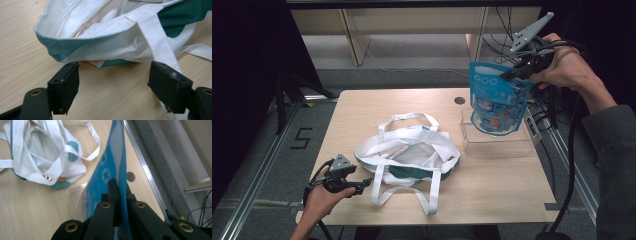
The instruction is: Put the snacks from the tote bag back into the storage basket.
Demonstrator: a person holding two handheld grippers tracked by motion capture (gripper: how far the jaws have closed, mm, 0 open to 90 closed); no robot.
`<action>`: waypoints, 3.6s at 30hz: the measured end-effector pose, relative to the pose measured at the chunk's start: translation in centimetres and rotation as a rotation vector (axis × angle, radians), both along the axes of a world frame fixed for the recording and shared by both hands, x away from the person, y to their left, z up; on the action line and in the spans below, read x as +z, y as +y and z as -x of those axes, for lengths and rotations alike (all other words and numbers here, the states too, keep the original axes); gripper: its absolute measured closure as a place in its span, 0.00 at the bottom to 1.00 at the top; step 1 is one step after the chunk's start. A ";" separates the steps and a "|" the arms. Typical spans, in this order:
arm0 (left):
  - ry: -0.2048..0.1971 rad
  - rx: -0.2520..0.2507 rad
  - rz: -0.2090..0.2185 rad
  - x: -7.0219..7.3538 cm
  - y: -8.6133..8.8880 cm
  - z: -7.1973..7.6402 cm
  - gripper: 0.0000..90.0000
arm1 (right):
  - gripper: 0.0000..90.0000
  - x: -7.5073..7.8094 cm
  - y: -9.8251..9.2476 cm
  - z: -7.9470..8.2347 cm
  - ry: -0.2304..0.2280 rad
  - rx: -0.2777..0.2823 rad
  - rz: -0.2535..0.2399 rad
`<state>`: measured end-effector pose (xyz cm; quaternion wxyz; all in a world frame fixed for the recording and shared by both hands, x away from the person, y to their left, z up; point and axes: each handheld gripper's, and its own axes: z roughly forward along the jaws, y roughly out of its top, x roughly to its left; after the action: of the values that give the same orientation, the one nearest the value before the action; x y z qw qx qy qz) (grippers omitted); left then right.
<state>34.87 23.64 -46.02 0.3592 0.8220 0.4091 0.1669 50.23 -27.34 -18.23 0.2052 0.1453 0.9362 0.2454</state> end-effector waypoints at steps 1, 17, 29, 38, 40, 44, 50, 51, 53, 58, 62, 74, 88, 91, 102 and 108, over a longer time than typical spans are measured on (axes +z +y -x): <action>-0.005 0.013 0.018 -0.1 -0.1 0.0 0.27 | 1.00 -0.2 -0.2 -0.2 0.000 0.004 -0.001; 0.014 0.000 -0.016 0.0 0.2 -0.1 0.27 | 1.00 -3.7 -1.2 -1.9 0.017 0.016 -0.007; 0.017 0.012 -0.003 -0.2 0.0 0.0 0.26 | 1.00 -6.3 -1.3 -2.7 0.048 0.068 -0.022; 0.017 0.002 -0.023 -0.1 0.0 -0.1 0.27 | 1.00 -8.0 -1.2 -2.9 0.086 0.095 -0.040; 0.018 0.000 -0.016 -0.2 0.0 -0.1 0.27 | 1.00 -8.4 -1.2 -3.0 0.093 0.109 -0.041; 0.030 0.000 -0.025 -0.2 0.1 -0.1 0.27 | 1.00 -8.9 -1.3 -2.9 0.112 0.147 -0.037; 0.010 -0.005 -0.029 -0.2 0.0 -0.2 0.27 | 1.00 -9.7 -1.6 -3.2 0.128 0.173 -0.048; 0.013 -0.006 -0.032 -0.2 0.1 -0.2 0.27 | 1.00 -9.8 -1.7 -3.3 0.116 0.192 -0.055; 0.023 -0.008 -0.032 -0.2 0.1 -0.2 0.27 | 1.00 -9.9 -1.9 -3.4 0.117 0.196 -0.062; 0.015 -0.005 -0.031 -0.2 0.0 -0.2 0.27 | 1.00 -10.1 -2.6 -3.7 0.137 0.190 -0.084; 0.024 -0.001 -0.031 -0.2 -0.1 -0.1 0.27 | 1.00 -10.2 -2.8 -3.6 0.152 0.185 -0.098; 0.032 -0.004 -0.018 -0.4 -0.2 -0.2 0.27 | 0.97 -10.3 -3.2 -4.2 0.136 0.219 -0.131; 0.029 -0.014 -0.030 -0.3 -0.2 -0.1 0.27 | 0.72 -9.4 -3.8 -3.4 0.097 0.111 -0.148; 0.026 -0.020 -0.037 -0.3 -0.2 -0.1 0.27 | 0.68 -9.3 -4.2 -3.1 0.102 0.087 -0.134; 0.033 -0.017 -0.035 -0.3 -0.3 -0.1 0.27 | 0.64 -7.9 -6.3 0.1 0.081 -0.174 -0.187; 0.036 -0.028 -0.049 -0.3 -0.3 -0.1 0.27 | 0.69 -6.6 -8.3 2.6 0.013 -0.276 -0.248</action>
<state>35.00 23.33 -46.31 0.3339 0.8390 0.3999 0.1572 47.66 -35.64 -24.87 0.2111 0.2980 0.8714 0.3276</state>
